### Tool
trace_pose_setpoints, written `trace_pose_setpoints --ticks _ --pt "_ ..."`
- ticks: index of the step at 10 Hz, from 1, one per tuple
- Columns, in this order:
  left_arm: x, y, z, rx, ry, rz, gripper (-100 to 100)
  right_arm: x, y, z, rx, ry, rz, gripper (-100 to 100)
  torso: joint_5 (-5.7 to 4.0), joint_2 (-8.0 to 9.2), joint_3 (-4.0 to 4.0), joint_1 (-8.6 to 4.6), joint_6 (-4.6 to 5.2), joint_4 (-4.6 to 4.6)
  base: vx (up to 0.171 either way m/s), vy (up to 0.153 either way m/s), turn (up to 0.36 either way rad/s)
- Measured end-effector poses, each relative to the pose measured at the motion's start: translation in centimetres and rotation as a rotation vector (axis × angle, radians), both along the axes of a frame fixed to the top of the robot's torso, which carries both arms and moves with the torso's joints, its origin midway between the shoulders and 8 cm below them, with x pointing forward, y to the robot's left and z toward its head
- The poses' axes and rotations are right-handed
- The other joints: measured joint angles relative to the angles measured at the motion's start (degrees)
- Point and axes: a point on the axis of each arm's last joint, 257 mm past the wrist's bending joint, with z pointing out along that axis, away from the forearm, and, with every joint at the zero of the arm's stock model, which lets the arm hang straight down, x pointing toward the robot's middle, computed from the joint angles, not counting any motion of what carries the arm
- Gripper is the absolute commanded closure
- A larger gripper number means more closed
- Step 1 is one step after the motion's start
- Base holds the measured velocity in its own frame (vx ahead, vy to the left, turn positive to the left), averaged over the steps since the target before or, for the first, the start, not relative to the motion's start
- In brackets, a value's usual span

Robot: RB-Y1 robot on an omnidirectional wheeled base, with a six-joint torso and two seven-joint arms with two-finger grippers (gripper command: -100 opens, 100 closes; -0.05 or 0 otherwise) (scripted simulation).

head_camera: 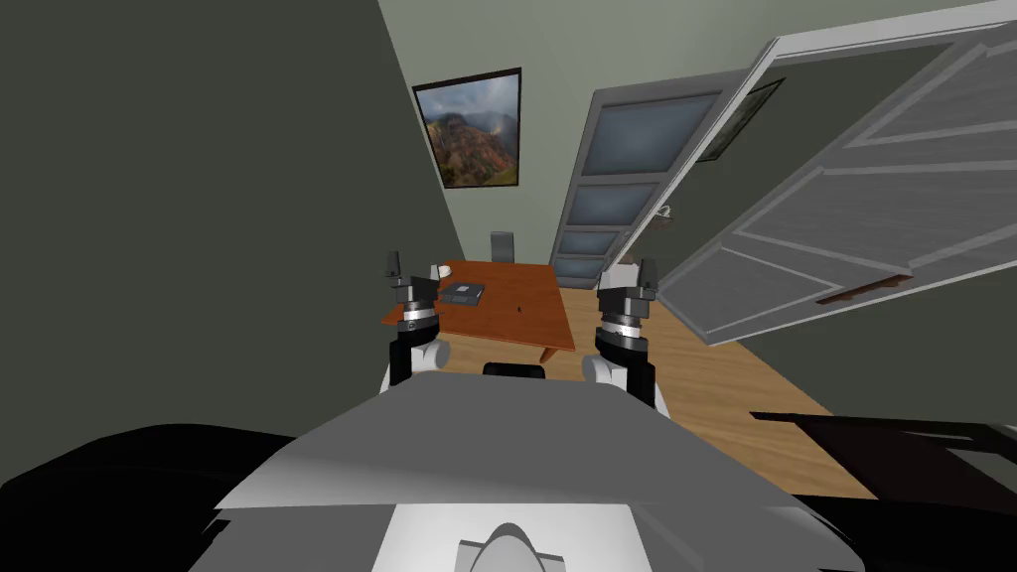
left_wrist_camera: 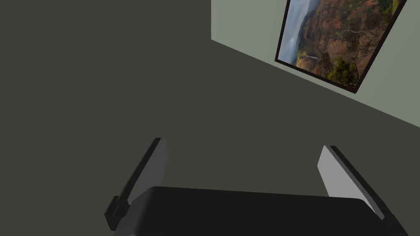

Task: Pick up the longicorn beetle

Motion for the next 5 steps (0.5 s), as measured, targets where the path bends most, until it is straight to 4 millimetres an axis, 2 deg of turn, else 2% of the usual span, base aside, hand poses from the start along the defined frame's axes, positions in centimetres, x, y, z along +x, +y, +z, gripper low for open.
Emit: trace_pose_setpoints --ticks 2,5 --pt "0.0 0.0 0.0 0.0 0.0 0.0 0 0.2 0.2 -0.6 -0.041 0.016 0.008 -100 -0.05 0.29 0.16 -0.23 -0.01 0.06 -0.105 -0.069 0.136" --pt "0.0 0.0 0.0 0.0 0.0 0.0 0 0.6 0.1 -2.4 -0.125 0.061 0.011 -100 -0.1 0.45 0.26 -0.47 -0.02 0.1 -0.113 -0.117 0.211"
